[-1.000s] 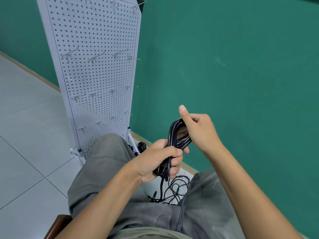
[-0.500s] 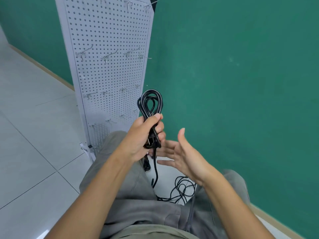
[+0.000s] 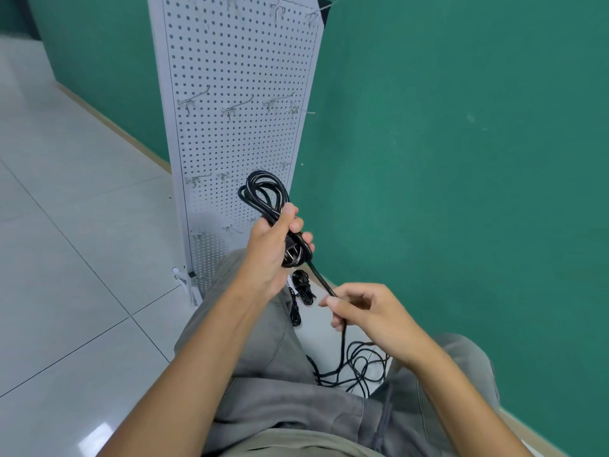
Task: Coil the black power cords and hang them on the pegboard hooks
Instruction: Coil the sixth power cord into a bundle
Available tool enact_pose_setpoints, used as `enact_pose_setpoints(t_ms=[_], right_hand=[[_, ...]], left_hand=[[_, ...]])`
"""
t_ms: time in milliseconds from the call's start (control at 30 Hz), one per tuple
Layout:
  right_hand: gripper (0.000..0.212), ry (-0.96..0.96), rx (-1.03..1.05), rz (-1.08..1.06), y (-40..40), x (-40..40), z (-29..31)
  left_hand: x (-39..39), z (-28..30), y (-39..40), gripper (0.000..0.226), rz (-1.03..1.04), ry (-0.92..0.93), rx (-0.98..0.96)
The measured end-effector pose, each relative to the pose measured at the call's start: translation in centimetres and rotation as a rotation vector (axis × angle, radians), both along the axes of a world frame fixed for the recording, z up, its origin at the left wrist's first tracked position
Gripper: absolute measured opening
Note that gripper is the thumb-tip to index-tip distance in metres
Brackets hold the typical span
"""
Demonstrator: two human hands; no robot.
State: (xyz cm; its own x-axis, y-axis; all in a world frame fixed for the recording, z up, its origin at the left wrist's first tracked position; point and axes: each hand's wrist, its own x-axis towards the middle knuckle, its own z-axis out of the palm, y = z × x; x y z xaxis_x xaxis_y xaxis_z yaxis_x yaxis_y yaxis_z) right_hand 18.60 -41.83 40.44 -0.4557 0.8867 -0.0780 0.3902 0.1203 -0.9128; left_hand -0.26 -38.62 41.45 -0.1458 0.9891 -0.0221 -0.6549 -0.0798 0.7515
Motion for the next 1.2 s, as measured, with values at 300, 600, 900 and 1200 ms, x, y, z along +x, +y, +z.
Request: enact_pose_setpoints(t_ms=[300,600,900,1200], right_hand=[[0.028,-0.290,0.447,0.077,-0.7,-0.8,5.0],[0.046,-0.182,0.448,-0.117,1.0,-0.3,8.7],[0.062,-0.034,0.348,-0.287,1.6,0.6,8.2],[0.039,0.229,0.102,-0.051,1.7,2.4,5.2]], left_hand=[[1.2,-1.4,0.6,0.023,0.071,0.252,-0.076],[5.4,0.1,-2.6,0.026,-0.375,0.253,0.019],[4.5,0.6,-2.9,0.055,-0.540,0.070,0.182],[2.9,2.0,-2.9,0.009,-0.608,-0.151,0.331]])
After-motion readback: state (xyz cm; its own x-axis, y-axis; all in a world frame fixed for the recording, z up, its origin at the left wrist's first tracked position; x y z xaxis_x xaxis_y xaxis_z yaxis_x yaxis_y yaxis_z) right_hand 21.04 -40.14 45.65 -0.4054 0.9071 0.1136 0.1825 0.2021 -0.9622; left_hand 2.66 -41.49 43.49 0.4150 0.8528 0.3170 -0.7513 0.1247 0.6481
